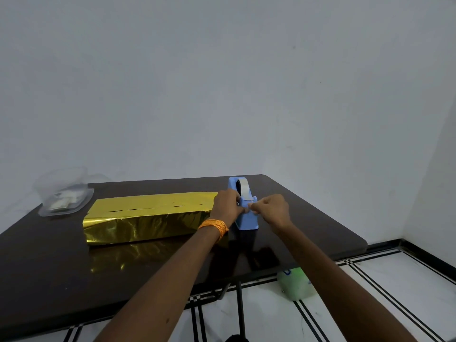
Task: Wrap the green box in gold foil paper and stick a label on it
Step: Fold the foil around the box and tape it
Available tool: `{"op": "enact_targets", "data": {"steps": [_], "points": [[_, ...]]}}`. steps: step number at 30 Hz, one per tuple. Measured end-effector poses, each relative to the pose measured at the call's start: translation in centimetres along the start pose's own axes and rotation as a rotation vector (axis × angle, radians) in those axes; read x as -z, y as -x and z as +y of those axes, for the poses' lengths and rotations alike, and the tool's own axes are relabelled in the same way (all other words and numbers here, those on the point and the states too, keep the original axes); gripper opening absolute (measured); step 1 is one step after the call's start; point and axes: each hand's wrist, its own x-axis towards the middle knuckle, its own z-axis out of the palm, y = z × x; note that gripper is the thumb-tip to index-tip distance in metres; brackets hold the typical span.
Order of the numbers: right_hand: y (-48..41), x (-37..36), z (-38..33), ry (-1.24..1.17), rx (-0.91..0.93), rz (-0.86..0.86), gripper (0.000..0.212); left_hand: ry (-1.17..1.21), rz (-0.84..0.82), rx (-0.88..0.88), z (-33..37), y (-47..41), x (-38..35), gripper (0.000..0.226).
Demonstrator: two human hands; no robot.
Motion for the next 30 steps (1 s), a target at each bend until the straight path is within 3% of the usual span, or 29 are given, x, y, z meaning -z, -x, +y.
{"op": "enact_targets", "data": {"steps": [3, 7, 11, 14, 18, 22, 30], "points": [[0.4, 0.3, 0.7, 0.188, 0.061, 0.019, 0.026, -0.045, -0.012, -0.003, 0.3, 0.1, 0.0, 0.033], [0.9, 1.7, -0.5, 0.159, 0.217, 0.006, 0.02, -0.17, 0.019, -0.075, 1.0, 0.8, 0.7, 0.019], [0.6, 1.7, -3.8, 0.061, 0.304, -0.141, 0.012, -0.012, 0.228, -0.089, -0.2, 1.1, 3.8, 0.025], [0.2, 0.3, -5.9, 0.052, 0.329, -0.313, 0.015, 0.078, 0.295, -0.028, -2.4, 1.3, 8.1, 0.025], [0.0, -1.9, -8.4, 0.028, 0.376, -0.606, 0.062, 0.03, 0.264, 0.093, -7.5, 2.0, 13.0, 0.014], [-0.7, -4.2, -10.2, 0.04, 0.485, -0.672, 0.057, 0.02, 0.212, 0.164, -10.9, 2.7, 14.3, 0.008], [-2.5, -6.4, -11.1, 0.117, 0.412, -0.834, 0.051, -0.052, 0.103, 0.168, -11.5, 2.3, 12.4, 0.011]]}}
